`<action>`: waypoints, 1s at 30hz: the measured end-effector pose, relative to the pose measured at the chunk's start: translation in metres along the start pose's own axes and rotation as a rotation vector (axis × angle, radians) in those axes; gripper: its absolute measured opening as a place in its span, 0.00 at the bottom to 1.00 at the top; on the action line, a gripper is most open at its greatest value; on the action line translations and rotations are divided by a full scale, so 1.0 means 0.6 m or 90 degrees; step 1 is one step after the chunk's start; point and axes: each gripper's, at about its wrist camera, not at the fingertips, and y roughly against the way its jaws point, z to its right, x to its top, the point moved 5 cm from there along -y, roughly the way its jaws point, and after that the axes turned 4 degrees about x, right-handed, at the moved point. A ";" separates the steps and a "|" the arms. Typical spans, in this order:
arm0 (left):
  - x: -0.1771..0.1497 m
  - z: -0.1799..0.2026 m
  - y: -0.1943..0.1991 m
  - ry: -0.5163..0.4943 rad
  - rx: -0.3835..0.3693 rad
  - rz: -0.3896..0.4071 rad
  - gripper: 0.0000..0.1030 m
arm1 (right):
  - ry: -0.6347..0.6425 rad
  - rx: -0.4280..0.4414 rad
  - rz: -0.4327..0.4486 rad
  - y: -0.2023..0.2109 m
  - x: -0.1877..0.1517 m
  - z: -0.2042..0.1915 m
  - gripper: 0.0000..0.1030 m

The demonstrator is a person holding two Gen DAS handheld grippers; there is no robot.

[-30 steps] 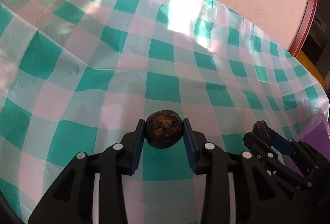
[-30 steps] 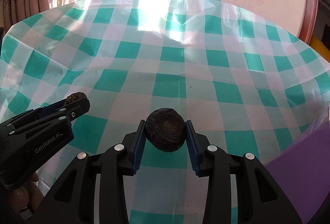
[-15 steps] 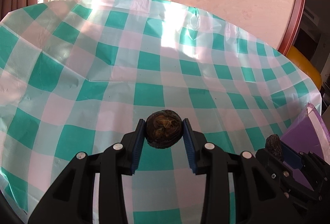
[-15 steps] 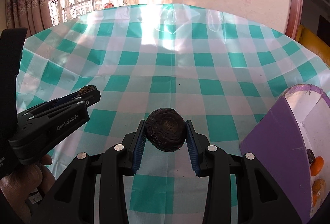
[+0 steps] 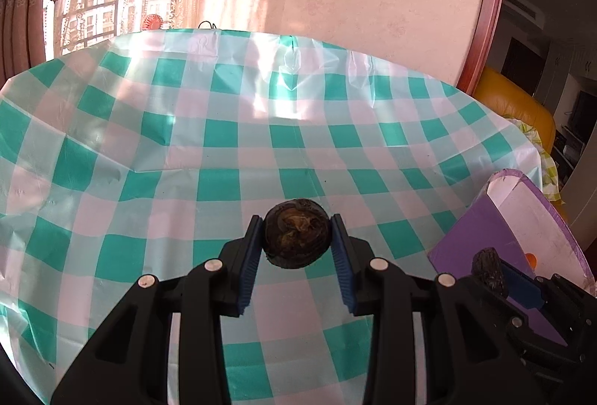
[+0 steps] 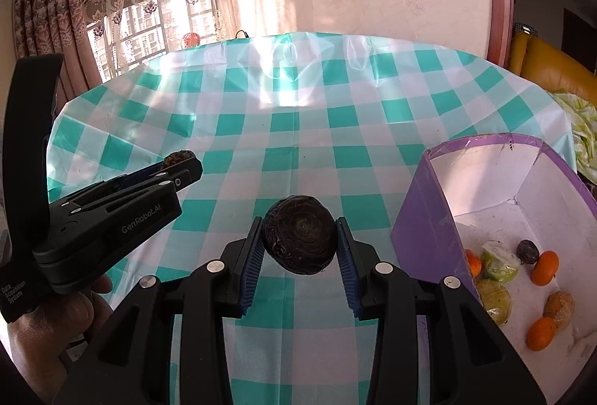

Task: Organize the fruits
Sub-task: 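Lift and carry both dark brown fruits over the purple box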

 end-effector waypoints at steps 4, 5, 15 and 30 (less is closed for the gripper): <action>0.006 0.047 0.026 -0.029 -0.020 0.010 0.36 | -0.016 -0.006 0.021 0.045 0.004 0.028 0.36; 0.007 0.059 0.032 -0.036 -0.026 0.012 0.36 | -0.020 -0.008 0.026 0.054 0.005 0.036 0.36; 0.009 0.184 0.066 -0.109 -0.068 0.015 0.36 | -0.068 -0.034 0.063 0.140 0.001 0.130 0.36; -0.034 0.365 0.062 -0.226 -0.119 -0.018 0.36 | -0.126 -0.101 0.050 0.199 -0.052 0.300 0.37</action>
